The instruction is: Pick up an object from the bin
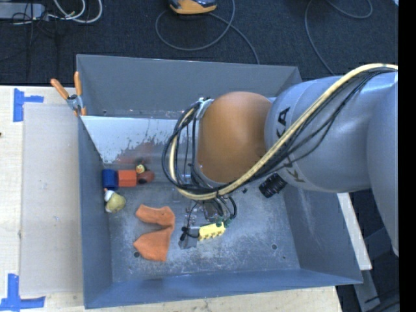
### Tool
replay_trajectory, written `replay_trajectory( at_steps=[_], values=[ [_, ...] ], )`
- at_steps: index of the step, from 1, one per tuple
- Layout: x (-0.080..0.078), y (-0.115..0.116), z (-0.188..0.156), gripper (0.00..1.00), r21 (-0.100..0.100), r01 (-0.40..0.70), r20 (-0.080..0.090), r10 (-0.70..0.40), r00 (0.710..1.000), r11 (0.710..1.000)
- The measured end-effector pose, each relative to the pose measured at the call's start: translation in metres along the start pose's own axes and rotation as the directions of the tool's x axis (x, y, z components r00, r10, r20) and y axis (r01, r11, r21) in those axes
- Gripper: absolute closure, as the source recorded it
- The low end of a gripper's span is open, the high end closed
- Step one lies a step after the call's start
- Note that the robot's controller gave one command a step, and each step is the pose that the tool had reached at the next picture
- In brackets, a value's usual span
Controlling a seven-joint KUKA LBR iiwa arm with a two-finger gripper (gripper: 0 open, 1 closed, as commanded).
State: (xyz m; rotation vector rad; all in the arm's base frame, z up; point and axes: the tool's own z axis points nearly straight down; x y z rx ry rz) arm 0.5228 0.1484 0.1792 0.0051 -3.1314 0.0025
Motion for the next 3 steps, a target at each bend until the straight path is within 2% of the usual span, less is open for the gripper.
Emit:
replay_trajectory(
  at_steps=[1,2,3],
  values=[
    [-0.001,-0.001,-0.005,0.00,-0.001,-0.005,0.008,0.005,1.000,1.000],
    [-0.028,0.011,0.051,0.00,-0.002,-0.131,0.006,0.131,0.991,0.991],
    [-0.036,0.016,0.070,0.00,0.000,-0.357,0.001,0.357,0.934,0.934]
  ],
)
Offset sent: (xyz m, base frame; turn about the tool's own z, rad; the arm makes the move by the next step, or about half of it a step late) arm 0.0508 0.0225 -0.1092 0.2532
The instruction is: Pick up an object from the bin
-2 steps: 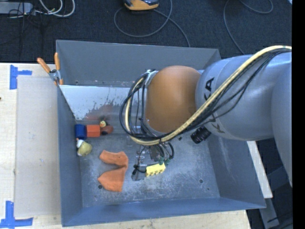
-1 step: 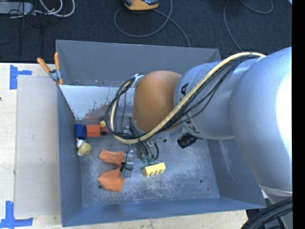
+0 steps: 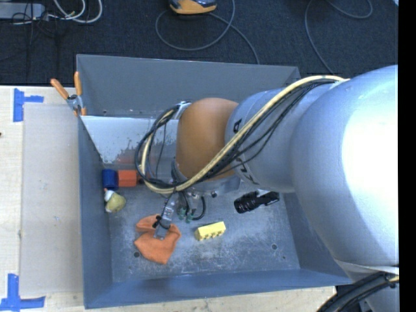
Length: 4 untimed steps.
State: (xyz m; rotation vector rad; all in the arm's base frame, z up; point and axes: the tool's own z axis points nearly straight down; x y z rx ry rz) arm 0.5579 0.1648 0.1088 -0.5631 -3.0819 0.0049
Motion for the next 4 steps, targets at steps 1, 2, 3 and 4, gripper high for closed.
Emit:
replay_trajectory(
  at_steps=[1,2,3,4],
  values=[
    [-0.017,-0.005,0.001,0.00,-0.002,0.069,0.004,-0.069,0.998,0.998],
    [-0.022,-0.011,0.025,0.00,0.000,-0.051,0.000,0.051,0.999,0.999],
    [-0.031,-0.006,0.039,1.00,-0.002,-0.074,0.004,0.074,0.997,0.997],
    [-0.031,-0.006,0.039,1.00,-0.002,-0.075,0.004,0.075,0.997,0.997]
  ],
)
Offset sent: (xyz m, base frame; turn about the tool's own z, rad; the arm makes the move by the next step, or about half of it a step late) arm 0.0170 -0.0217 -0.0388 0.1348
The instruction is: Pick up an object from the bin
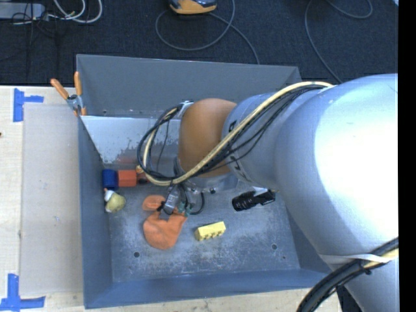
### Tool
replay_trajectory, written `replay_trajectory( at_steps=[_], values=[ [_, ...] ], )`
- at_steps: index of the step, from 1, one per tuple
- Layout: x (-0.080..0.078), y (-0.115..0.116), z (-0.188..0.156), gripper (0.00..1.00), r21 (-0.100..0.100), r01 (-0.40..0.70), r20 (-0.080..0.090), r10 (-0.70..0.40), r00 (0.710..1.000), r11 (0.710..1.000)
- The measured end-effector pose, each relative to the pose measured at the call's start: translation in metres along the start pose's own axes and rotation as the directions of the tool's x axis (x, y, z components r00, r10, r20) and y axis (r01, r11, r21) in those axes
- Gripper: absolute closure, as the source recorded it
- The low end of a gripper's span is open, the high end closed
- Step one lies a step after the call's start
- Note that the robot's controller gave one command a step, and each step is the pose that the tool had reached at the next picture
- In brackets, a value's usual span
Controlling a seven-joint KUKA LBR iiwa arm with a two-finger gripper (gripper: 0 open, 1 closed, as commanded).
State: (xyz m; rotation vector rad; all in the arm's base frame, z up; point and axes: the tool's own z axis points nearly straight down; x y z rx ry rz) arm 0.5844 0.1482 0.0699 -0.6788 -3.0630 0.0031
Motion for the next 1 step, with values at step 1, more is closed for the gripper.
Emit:
replay_trajectory(
  at_steps=[1],
  values=[
    [0.0008,-0.0008,-0.0027,1.00,0.002,-0.001,-0.003,0.001,1.000,1.000]
  ],
)
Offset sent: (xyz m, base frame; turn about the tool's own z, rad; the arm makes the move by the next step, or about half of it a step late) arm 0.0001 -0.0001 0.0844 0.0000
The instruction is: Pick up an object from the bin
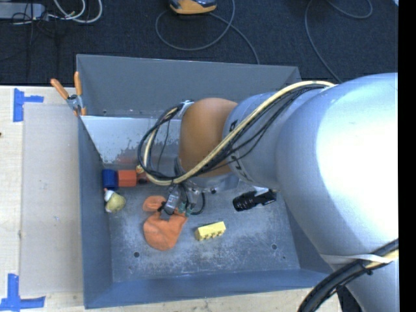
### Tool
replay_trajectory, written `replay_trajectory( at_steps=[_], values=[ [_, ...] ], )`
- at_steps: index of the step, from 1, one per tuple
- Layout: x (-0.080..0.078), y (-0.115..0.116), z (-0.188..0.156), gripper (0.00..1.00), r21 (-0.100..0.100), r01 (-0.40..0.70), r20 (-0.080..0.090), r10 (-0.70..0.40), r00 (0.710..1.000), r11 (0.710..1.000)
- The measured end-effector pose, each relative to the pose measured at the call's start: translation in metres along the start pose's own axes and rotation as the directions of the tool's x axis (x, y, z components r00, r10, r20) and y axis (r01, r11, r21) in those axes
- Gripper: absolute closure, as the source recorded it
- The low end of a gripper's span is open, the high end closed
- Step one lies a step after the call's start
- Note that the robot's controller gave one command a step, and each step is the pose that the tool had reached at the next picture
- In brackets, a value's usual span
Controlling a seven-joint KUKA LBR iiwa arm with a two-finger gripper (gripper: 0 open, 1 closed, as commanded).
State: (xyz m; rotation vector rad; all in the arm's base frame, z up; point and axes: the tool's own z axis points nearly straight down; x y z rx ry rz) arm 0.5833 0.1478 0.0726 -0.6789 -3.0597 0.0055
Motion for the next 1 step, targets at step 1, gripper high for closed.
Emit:
replay_trajectory(
  at_steps=[1],
  values=[
    [0.0021,-0.0020,-0.0178,1.00,0.006,0.000,-0.008,0.000,1.000,1.000]
  ],
)
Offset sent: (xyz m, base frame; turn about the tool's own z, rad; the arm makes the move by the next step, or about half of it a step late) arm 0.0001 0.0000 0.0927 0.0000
